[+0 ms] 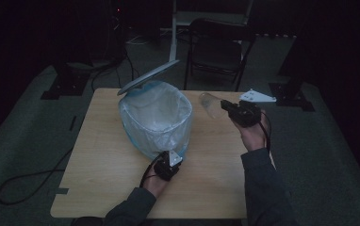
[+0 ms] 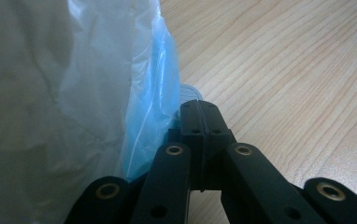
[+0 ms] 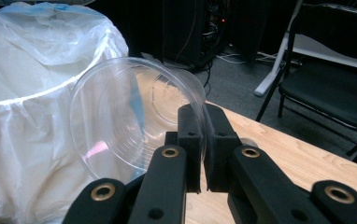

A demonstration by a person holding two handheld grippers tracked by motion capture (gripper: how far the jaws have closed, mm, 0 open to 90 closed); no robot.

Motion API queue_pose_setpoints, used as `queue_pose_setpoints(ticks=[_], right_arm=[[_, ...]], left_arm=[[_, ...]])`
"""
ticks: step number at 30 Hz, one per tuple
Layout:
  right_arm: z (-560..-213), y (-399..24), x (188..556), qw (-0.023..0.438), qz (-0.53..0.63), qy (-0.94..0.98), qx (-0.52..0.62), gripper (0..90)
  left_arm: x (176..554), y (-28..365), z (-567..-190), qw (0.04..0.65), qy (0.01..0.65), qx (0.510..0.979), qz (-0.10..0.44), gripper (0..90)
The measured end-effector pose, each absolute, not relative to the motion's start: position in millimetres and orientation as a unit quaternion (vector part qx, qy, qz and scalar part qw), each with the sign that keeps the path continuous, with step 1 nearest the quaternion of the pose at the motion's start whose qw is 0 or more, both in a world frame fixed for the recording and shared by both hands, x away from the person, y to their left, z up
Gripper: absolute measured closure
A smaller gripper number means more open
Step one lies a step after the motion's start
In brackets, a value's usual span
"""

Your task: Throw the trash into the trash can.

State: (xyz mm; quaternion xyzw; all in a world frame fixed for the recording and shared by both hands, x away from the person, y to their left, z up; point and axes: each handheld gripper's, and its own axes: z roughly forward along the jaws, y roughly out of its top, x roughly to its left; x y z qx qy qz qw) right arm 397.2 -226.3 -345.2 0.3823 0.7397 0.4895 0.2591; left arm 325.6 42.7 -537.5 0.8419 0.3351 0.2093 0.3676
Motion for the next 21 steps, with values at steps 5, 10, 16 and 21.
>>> queue_pose_setpoints(ticks=[5, 10, 16, 21], right_arm=[[-339, -224, 398, 0.262, 0.493, 0.738, 0.378, 86.7], [-334, -222, 398, 0.263, 0.497, 0.738, 0.373, 86.7], [-329, -219, 398, 0.263, 0.502, 0.738, 0.367, 86.7], [-326, -217, 398, 0.263, 0.505, 0.737, 0.364, 86.7]], left_arm=[[326, 43, -537, 0.367, 0.335, 0.843, 0.209, 90.0], [326, 43, -537, 0.367, 0.335, 0.842, 0.209, 90.0], [326, 43, -537, 0.367, 0.335, 0.842, 0.209, 90.0], [325, 43, -538, 0.368, 0.336, 0.842, 0.209, 90.0]])
